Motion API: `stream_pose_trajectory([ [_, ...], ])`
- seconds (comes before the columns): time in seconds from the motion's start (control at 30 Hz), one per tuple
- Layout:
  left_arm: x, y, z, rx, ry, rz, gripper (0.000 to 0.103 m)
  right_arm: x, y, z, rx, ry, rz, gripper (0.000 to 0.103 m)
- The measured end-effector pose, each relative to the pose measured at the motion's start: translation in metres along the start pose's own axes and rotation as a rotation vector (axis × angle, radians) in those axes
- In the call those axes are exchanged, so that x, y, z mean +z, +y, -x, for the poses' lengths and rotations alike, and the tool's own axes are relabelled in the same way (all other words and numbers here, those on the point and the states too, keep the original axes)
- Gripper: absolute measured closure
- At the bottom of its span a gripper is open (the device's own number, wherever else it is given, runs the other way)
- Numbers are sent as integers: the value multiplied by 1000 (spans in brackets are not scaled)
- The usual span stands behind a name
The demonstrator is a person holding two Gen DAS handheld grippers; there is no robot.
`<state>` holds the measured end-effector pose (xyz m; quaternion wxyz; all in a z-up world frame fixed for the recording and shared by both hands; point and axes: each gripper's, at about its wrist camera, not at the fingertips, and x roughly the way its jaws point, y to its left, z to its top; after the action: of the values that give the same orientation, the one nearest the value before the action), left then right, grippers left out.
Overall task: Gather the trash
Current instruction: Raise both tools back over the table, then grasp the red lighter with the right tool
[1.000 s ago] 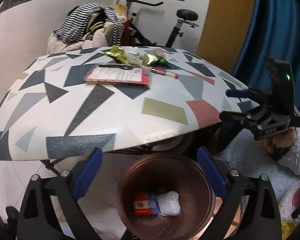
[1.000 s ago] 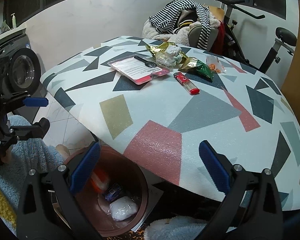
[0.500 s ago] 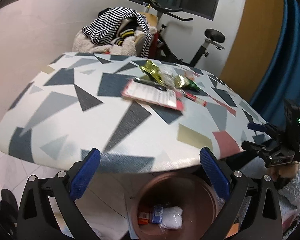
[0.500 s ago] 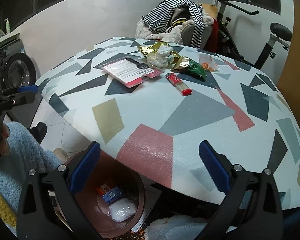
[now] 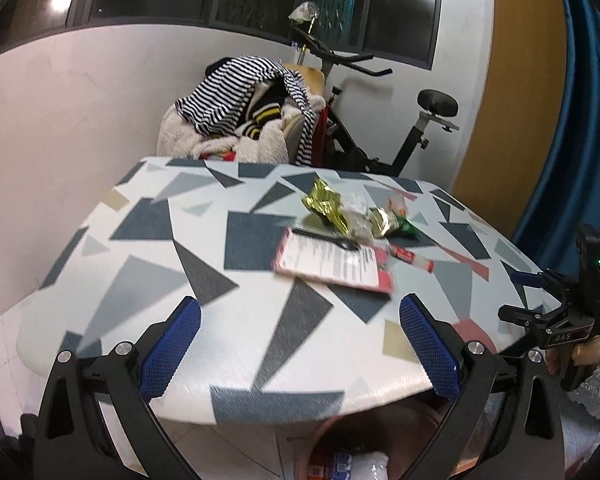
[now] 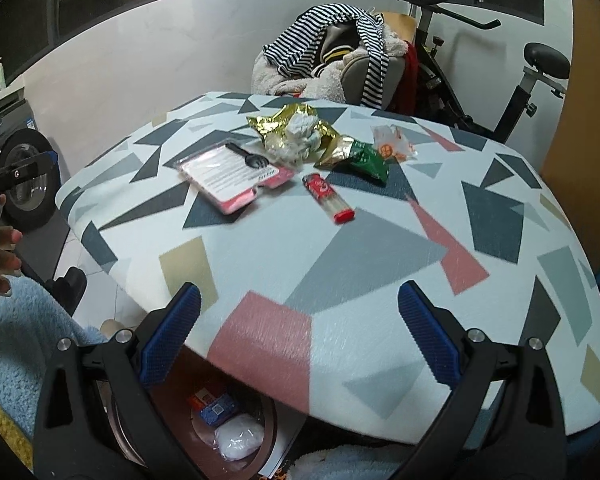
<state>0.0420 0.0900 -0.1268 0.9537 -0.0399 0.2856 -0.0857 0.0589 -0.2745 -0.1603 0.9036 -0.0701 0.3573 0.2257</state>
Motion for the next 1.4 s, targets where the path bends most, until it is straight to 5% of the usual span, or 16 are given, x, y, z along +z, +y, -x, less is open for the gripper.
stream_pose_trajectory([
  [0.2, 17, 7, -10, 5, 22, -11, 6, 18, -5, -5, 6, -25, 23, 6],
  [0.87, 21, 19, -58, -8, 94, -13, 6, 55, -10, -67, -29, 88, 55, 6],
  [1.23, 27, 26, -77, -11, 114, 49, 6, 71, -16, -97, 25, 89, 23, 7],
  [1.4, 26, 28, -84, -28, 134, 92, 6, 80, -18, -118, 10, 122, 47, 26],
])
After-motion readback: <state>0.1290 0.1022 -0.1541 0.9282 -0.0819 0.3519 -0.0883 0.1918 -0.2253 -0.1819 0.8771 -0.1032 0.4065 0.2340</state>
